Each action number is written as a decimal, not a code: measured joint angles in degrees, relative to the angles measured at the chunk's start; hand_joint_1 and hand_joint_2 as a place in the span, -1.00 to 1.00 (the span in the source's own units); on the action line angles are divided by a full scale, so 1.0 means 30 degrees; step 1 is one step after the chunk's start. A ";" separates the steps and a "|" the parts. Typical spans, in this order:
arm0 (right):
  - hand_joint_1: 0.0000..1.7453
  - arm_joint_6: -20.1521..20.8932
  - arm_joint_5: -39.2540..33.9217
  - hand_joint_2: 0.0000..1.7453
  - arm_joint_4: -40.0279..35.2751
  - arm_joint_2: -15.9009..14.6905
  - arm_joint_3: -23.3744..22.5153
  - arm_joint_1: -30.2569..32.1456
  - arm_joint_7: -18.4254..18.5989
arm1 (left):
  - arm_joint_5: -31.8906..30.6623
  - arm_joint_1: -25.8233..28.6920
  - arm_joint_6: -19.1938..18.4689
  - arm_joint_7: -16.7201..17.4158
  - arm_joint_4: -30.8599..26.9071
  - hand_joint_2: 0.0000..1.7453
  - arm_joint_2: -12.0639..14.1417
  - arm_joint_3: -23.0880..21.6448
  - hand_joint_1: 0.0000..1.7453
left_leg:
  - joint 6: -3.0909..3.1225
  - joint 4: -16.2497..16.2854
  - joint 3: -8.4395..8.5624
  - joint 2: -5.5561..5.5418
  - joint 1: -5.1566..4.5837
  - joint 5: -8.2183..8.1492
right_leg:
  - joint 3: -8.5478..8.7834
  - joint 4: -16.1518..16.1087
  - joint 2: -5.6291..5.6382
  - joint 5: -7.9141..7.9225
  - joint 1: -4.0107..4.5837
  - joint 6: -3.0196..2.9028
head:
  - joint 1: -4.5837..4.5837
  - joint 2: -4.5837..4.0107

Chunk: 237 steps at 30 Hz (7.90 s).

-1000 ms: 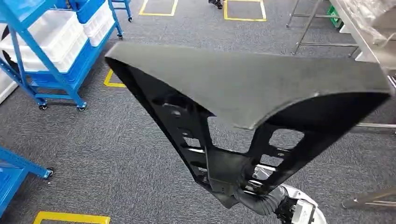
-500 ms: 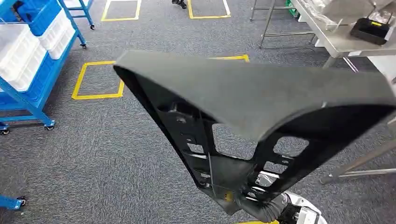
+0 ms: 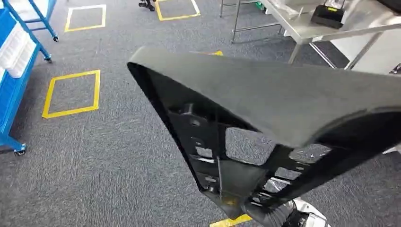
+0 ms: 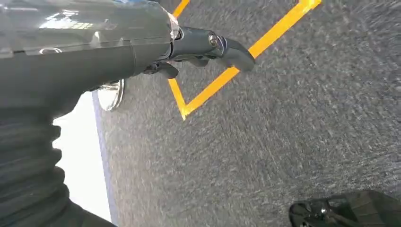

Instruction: Take the parts from the cabinet and place them on the table.

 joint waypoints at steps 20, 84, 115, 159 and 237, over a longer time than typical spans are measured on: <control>1.00 -0.0066 -0.0080 1.00 -0.0051 0.0051 -0.0102 -0.0502 -0.0167 | -0.0109 0.0024 0.0066 -0.0008 0.0000 1.00 0.0211 -0.0087 -1.00 | 0.0689 -0.0246 -0.0197 -0.1980 0.0130 0.0400 | -0.1733 0.3012 0.0979 -0.1519 -0.0135 0.0351 | 0.0007 0.0000; 1.00 0.0241 -0.0058 1.00 -0.0080 0.0415 -0.0226 -0.0328 -0.0109 | -0.1166 0.0237 -0.0401 0.0612 0.0000 1.00 -0.0095 -0.0896 -1.00 | 0.0891 -0.0102 -0.0397 -0.1152 0.0013 0.0412 | -0.2672 0.5528 0.0692 -0.2441 -0.0192 0.0585 | 0.0000 0.0000; 1.00 0.0386 -0.0320 1.00 0.0292 0.0685 -0.0175 -0.0772 0.0066 | -0.1093 0.0261 -0.0211 0.0546 0.0000 1.00 -0.0131 -0.0888 -1.00 | 0.0754 -0.0392 -0.0217 -0.1083 0.0144 0.0531 | -0.2518 0.5079 0.0692 -0.2076 -0.0335 0.0718 | 0.0007 0.0000; 1.00 0.0357 -0.0160 1.00 0.0452 0.0736 -0.0262 -0.0995 -0.0189 | -0.0918 0.0145 -0.0867 0.0495 0.0000 1.00 -0.0211 -0.0874 -1.00 | -0.0442 0.5669 -0.2981 -0.1790 0.0199 -0.2523 | 0.0392 -0.0475 0.0594 0.0071 -0.0223 -0.0282 | 0.0000 0.0000; 1.00 0.0321 -0.0350 1.00 0.0831 0.0882 -0.0262 -0.1133 -0.0277 | -0.1100 0.0222 -0.0517 0.0524 -0.0007 1.00 -0.0146 -0.0830 -1.00 | 0.0669 -0.0109 -0.0312 -0.2331 0.0218 0.0470 | -0.2678 0.5742 0.0789 -0.2608 -0.0349 0.0715 | 0.0000 0.0000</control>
